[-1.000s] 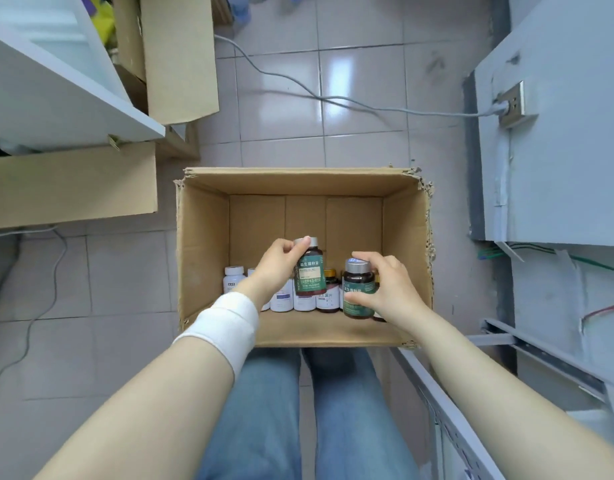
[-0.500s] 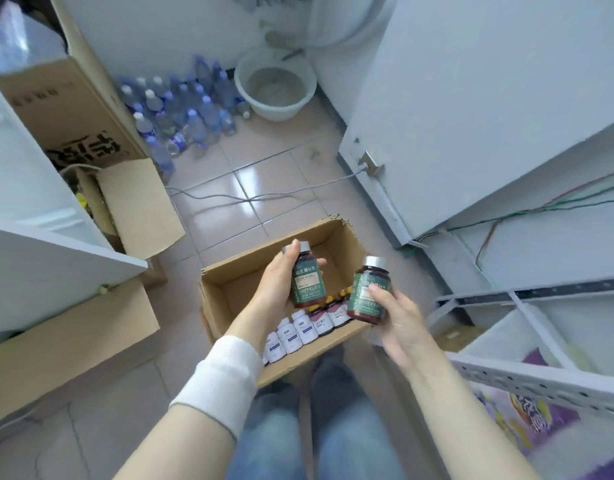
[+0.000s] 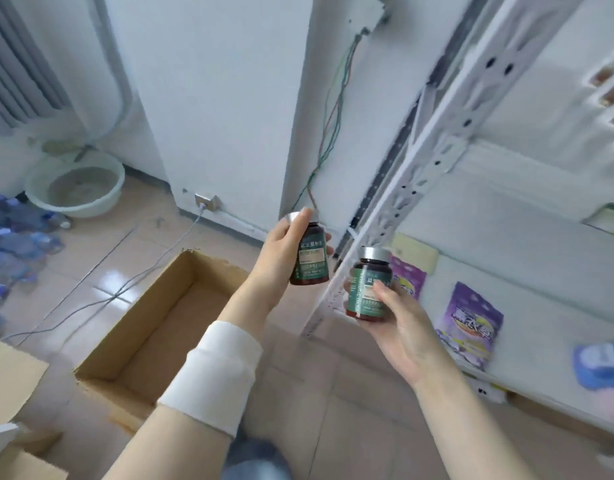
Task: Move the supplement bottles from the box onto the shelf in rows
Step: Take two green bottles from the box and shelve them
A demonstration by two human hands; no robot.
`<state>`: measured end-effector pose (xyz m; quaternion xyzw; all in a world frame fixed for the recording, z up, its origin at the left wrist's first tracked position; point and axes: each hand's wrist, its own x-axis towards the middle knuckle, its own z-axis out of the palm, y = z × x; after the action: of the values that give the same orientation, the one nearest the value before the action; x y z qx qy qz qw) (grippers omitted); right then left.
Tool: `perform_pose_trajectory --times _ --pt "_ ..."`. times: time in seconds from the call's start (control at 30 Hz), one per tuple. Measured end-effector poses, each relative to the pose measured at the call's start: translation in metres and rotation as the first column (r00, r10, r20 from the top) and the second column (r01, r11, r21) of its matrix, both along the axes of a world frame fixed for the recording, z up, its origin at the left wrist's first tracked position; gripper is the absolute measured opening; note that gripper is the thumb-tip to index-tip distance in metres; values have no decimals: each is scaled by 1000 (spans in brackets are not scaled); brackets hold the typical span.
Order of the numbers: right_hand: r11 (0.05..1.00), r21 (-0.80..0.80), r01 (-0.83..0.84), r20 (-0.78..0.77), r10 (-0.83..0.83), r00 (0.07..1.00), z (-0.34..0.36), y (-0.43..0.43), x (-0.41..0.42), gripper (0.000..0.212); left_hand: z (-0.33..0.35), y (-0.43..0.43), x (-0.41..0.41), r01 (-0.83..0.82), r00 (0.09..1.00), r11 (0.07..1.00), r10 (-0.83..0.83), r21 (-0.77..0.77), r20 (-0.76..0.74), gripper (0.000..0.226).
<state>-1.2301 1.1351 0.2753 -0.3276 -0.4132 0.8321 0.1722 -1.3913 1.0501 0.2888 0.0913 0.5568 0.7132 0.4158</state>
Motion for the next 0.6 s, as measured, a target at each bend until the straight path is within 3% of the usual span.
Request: perform_pose_trajectory --times 0.07,0.13,0.27,0.4,0.43,0.6 --pt "996 44 79 -30 -78 997 12 18 55 68 20 29 41 82 995 996 -80 38 -51 27" --pt "983 94 159 -56 -155 986 27 34 114 83 38 58 93 172 982 983 -166 64 -92 25" --pt "945 132 300 -131 -283 950 54 65 239 86 71 114 219 331 936 937 -312 108 -161 27" --pt "882 144 448 -182 -422 888 81 83 362 45 101 165 348 512 851 843 -473 162 -227 26" --pt "861 156 484 -195 -453 870 86 88 388 43 108 176 375 545 831 820 -499 174 -246 26" --pt "758 198 622 -230 -581 781 108 118 494 74 143 229 486 688 708 707 -607 162 -361 27"
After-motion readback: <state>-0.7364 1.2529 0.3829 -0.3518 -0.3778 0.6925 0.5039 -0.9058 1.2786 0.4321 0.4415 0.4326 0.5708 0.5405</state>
